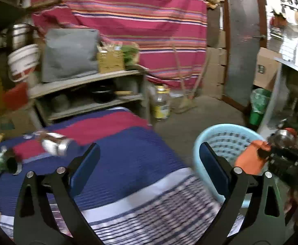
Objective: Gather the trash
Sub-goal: 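Open the right gripper to drop the orange mesh bag into the basket, then grasp the orange-printed snack wrapper on the table with the left gripper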
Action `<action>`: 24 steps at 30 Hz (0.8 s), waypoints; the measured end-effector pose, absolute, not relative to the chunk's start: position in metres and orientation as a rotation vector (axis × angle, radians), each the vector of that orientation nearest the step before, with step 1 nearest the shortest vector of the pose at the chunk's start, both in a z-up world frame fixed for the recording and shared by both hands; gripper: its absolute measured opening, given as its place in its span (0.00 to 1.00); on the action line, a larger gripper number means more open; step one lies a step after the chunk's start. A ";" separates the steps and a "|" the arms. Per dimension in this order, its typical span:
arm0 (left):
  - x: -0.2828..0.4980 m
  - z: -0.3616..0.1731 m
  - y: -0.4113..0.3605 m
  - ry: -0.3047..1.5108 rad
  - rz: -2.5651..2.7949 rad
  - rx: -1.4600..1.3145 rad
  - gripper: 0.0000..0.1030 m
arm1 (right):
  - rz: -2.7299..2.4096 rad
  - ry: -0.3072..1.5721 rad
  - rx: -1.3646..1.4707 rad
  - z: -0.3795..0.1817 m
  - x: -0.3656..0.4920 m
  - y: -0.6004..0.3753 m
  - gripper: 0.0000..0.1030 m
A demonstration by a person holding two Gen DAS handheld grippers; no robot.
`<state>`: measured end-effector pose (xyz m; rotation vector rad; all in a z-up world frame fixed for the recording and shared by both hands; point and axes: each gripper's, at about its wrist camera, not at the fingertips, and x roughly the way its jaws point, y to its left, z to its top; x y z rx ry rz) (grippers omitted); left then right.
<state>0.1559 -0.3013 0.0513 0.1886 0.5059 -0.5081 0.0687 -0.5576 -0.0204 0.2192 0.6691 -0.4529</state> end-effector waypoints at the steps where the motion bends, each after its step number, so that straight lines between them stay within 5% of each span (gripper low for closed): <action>1: 0.156 0.054 -0.286 0.494 -0.479 0.187 0.93 | -0.456 0.668 0.220 -0.019 0.073 -0.557 0.30; 3: 0.157 0.059 -0.263 0.481 -0.441 0.179 0.94 | -0.463 0.675 0.210 -0.018 0.082 -0.555 0.31; 5: 0.158 0.062 -0.242 0.476 -0.411 0.173 0.94 | -0.475 0.685 0.196 -0.018 0.089 -0.554 0.42; 7: 0.159 0.065 -0.219 0.474 -0.379 0.164 0.94 | -0.491 0.689 0.193 -0.018 0.094 -0.552 0.78; 24: 0.143 0.071 -0.071 0.476 -0.164 0.109 0.94 | -0.425 0.659 0.146 0.001 0.096 -0.452 0.86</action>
